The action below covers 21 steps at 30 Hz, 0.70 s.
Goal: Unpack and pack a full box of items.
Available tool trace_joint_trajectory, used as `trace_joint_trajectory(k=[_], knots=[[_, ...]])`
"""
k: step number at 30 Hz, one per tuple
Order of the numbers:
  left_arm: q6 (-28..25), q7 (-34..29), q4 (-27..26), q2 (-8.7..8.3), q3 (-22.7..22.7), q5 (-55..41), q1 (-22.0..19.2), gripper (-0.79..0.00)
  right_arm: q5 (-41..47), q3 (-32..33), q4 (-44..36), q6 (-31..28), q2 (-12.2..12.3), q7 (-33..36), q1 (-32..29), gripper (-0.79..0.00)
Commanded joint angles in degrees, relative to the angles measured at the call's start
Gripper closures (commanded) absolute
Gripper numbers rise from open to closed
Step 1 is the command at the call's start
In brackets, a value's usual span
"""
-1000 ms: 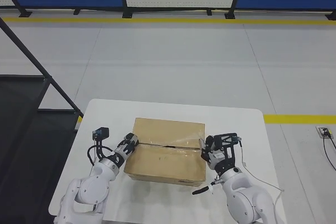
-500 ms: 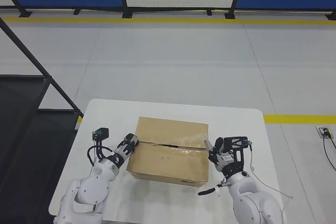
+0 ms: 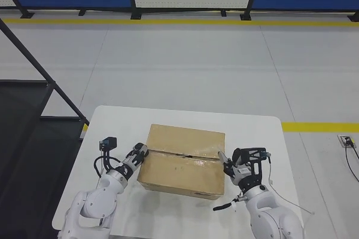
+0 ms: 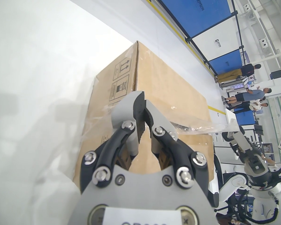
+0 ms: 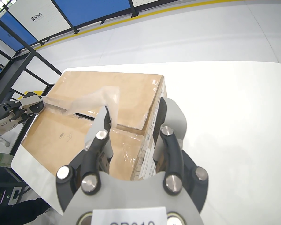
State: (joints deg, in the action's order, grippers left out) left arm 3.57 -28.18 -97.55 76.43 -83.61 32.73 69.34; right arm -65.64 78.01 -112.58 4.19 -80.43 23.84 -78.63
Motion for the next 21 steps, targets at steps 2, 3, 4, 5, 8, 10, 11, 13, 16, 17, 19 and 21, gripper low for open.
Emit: trace_joint_trajectory(k=[2,3,4,5,8,10,11,13,16,17,19,21], knots=[[0.0,0.1,0.3,-0.06,0.3,-0.1,-0.1,0.0,-0.2,0.1,-0.5,0.2,0.1,-0.1,-0.4,-0.785],[0.0,0.1,0.4,-0.08,0.4,-0.1,-0.2,0.0,-0.2,0.1,-0.6,0.2,0.1,-0.2,-0.6,-0.785],[0.0,0.1,0.5,-0.1,0.5,-0.1,-0.2,0.0,-0.3,0.2,-0.8,0.2,0.1,-0.2,-0.8,-0.785],[0.0,0.2,0.6,-0.13,0.6,-0.1,-0.3,0.0,-0.4,0.2,-0.9,0.2,0.2,-0.1,-1.0,-0.785],[0.1,0.2,0.8,-0.2,0.7,-0.2,-0.4,0.0,-0.8,0.4,-1.3,0.5,0.2,-0.1,-1.5,-0.785],[0.1,0.2,0.8,-0.25,0.8,-0.3,-0.4,0.0,-1.2,0.5,-1.6,1.2,0.3,-0.2,-1.9,-0.785],[0.1,0.2,0.9,-0.28,0.8,-0.3,-0.4,0.0,-1.2,0.5,-1.8,1.3,0.3,-0.2,-2.0,-0.785],[0.2,0.4,0.9,-0.32,0.8,-0.5,-0.4,0.0,-1.5,0.6,-1.9,1.6,0.3,0.0,-2.2,-0.785],[0.2,0.5,1.0,-0.4,0.9,-0.6,-0.3,0.0,-3.1,0.4,-1.8,3.1,0.4,0.7,-2.1,-0.785],[0.2,0.5,1.0,-0.43,0.9,-0.6,-0.3,0.0,-3.5,0.2,-1.8,3.8,0.3,0.8,-1.9,-0.785],[0.1,0.9,0.7,-0.48,1.0,-0.7,-0.2,0.0,-3.7,-0.1,-1.7,4.3,0.3,0.9,-1.7,-0.785],[-0.1,1.2,-0.2,-0.51,0.9,-1.3,0.2,0.0,-3.8,-0.3,-1.7,4.5,0.3,1.0,-1.5,-0.785]])
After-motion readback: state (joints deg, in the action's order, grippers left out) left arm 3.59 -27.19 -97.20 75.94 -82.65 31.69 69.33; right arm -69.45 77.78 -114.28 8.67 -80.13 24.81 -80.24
